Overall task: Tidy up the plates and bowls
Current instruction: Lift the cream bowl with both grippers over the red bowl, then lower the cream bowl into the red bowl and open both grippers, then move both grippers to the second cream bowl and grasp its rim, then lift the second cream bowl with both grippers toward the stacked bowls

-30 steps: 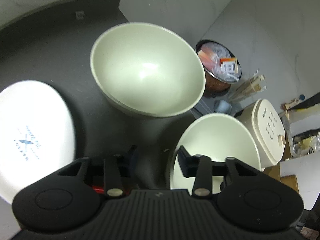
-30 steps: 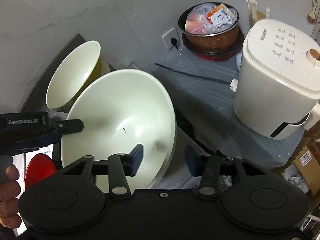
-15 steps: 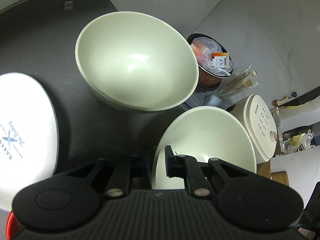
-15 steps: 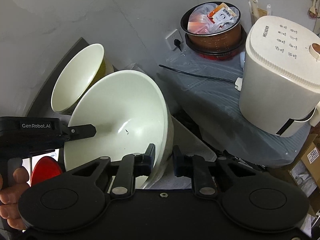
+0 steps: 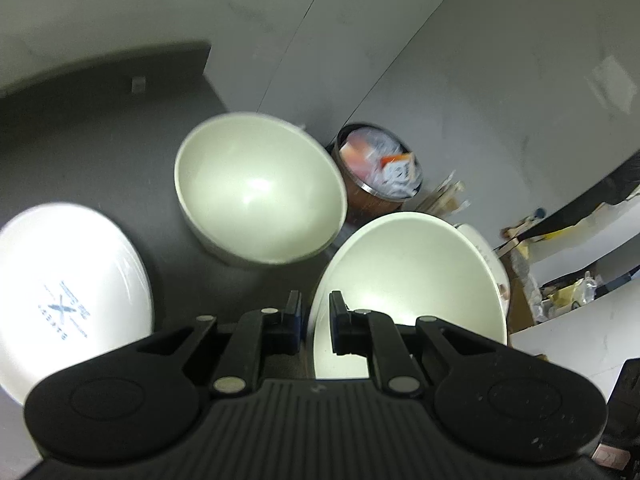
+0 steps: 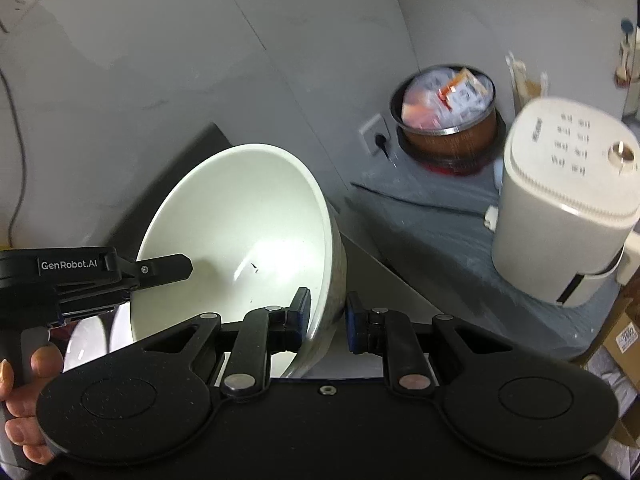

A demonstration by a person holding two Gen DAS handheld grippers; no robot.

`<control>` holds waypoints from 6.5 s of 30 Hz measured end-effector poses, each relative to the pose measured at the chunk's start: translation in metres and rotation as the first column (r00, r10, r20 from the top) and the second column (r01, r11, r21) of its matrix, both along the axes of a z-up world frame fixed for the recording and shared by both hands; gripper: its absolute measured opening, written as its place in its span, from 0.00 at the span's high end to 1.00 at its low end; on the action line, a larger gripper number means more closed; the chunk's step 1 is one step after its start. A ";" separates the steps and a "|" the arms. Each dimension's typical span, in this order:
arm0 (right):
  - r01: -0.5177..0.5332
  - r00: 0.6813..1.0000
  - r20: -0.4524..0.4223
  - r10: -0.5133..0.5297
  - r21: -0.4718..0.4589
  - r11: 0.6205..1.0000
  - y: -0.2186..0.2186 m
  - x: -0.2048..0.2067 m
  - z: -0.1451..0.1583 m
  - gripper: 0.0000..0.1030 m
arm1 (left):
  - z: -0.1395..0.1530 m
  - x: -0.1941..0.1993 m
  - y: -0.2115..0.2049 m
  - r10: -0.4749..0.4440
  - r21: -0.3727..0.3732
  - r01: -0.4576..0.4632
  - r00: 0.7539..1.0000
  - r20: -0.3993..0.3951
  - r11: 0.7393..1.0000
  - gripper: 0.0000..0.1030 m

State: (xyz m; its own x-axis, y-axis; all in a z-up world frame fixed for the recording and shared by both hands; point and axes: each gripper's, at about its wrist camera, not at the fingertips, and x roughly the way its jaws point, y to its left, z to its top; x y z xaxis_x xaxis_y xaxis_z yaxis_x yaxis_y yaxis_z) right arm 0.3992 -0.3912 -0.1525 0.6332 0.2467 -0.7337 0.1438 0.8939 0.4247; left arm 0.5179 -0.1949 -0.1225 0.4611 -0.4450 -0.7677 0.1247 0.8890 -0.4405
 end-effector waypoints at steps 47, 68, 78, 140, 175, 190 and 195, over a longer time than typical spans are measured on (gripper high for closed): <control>-0.075 0.989 -0.117 0.088 0.111 0.991 0.092 -0.043 -0.001 0.80 | -0.013 -0.098 0.107 0.150 0.105 -0.142 0.986 -0.073 0.984 0.90; -0.144 0.981 -0.132 0.139 -0.028 0.989 0.108 -0.031 0.003 0.67 | -0.015 -0.084 0.113 0.158 0.174 -0.137 0.980 -0.118 0.975 0.78; -0.138 0.989 -0.056 0.134 -0.060 0.989 0.103 -0.036 0.018 0.58 | 0.000 -0.083 0.107 0.162 0.193 -0.145 0.984 -0.074 0.970 0.47; -0.131 0.983 -0.119 0.139 0.072 0.989 0.044 0.137 -0.034 0.49 | -0.041 0.080 0.049 0.290 0.122 -0.275 0.950 -0.120 0.954 0.62; -0.110 0.994 -0.014 0.110 0.008 0.994 0.053 0.091 0.009 0.79 | -0.002 0.035 0.043 0.242 0.086 -0.238 0.969 -0.045 0.968 0.92; -0.042 0.999 0.027 0.041 0.019 0.999 0.064 0.036 0.038 0.79 | 0.022 -0.023 0.058 0.199 0.063 -0.198 0.980 -0.008 0.978 0.91; -0.020 0.999 0.040 0.019 0.016 1.000 0.070 0.021 0.046 0.79 | 0.029 -0.039 0.062 0.179 0.057 -0.179 0.984 0.005 0.982 0.91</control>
State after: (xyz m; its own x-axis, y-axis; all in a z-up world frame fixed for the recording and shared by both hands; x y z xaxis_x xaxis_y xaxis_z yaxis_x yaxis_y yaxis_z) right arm 0.4199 -0.3212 -0.1060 0.6565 0.2712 -0.7039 0.1095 0.8890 0.4446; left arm 0.4789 -0.1330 -0.0932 0.5293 -0.3109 -0.7894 -0.0383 0.9208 -0.3882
